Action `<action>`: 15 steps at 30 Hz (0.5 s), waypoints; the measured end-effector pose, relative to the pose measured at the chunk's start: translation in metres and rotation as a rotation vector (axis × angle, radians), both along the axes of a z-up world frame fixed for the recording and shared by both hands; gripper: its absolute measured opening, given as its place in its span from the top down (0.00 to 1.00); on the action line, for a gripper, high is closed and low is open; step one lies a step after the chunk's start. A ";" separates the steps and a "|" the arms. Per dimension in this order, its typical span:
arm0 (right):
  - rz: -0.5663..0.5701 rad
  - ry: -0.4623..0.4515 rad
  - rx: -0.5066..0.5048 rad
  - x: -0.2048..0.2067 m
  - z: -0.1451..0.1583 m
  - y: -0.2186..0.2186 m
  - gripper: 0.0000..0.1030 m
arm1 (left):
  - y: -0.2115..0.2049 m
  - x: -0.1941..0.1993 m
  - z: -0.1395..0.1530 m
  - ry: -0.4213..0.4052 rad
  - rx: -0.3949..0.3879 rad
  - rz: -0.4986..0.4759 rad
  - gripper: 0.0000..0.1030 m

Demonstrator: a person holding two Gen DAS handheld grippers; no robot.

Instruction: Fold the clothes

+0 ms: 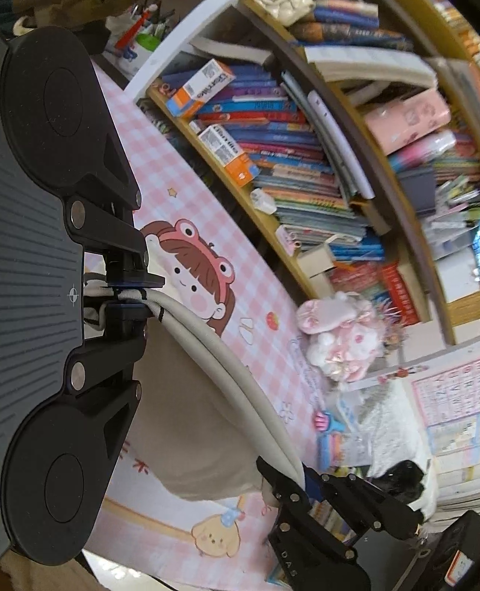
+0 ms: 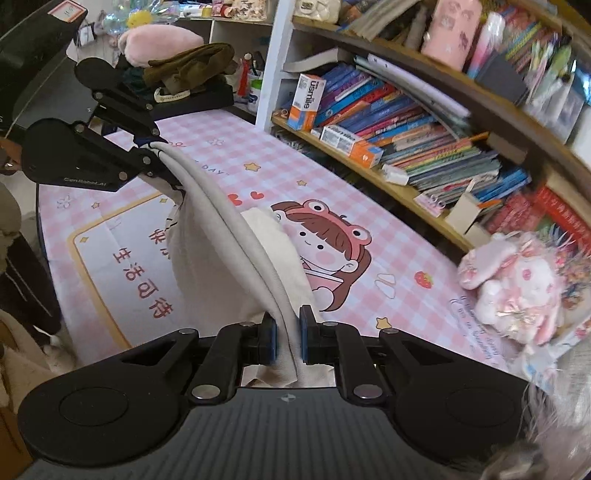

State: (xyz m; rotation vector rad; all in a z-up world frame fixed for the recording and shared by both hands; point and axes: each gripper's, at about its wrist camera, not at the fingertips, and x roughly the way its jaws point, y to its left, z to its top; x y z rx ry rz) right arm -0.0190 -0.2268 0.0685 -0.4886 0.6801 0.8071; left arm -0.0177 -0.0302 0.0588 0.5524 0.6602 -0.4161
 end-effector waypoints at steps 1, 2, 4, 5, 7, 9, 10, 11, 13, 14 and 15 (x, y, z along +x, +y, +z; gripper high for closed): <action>0.003 0.017 0.011 0.009 -0.003 -0.002 0.89 | -0.002 0.008 -0.002 0.011 0.012 0.001 0.88; 0.005 0.036 0.022 0.018 -0.005 -0.005 0.89 | -0.003 0.015 -0.004 0.022 0.023 0.002 0.87; 0.009 0.070 0.041 0.035 -0.012 -0.009 0.89 | -0.004 0.029 -0.011 0.042 0.056 0.012 0.86; 0.010 0.086 0.049 0.044 -0.016 -0.010 0.89 | -0.005 0.036 -0.015 0.052 0.074 0.019 0.85; 0.012 0.114 0.060 0.059 -0.024 -0.012 0.89 | -0.006 0.050 -0.023 0.071 0.109 0.032 0.76; 0.013 0.145 0.065 0.075 -0.034 -0.011 0.89 | -0.007 0.065 -0.031 0.091 0.144 0.045 0.66; 0.014 0.159 0.065 0.082 -0.039 -0.010 0.89 | -0.005 0.071 -0.035 0.091 0.167 0.063 0.60; 0.015 0.174 0.063 0.091 -0.045 -0.009 0.89 | -0.002 0.077 -0.039 0.086 0.192 0.087 0.57; 0.010 0.204 0.058 0.106 -0.057 -0.007 0.89 | 0.005 0.089 -0.046 0.075 0.243 0.135 0.54; 0.007 0.218 0.057 0.114 -0.064 -0.006 0.89 | 0.011 0.091 -0.049 0.084 0.222 0.162 0.54; 0.002 0.232 0.057 0.122 -0.070 -0.005 0.89 | 0.018 0.091 -0.051 0.102 0.174 0.191 0.54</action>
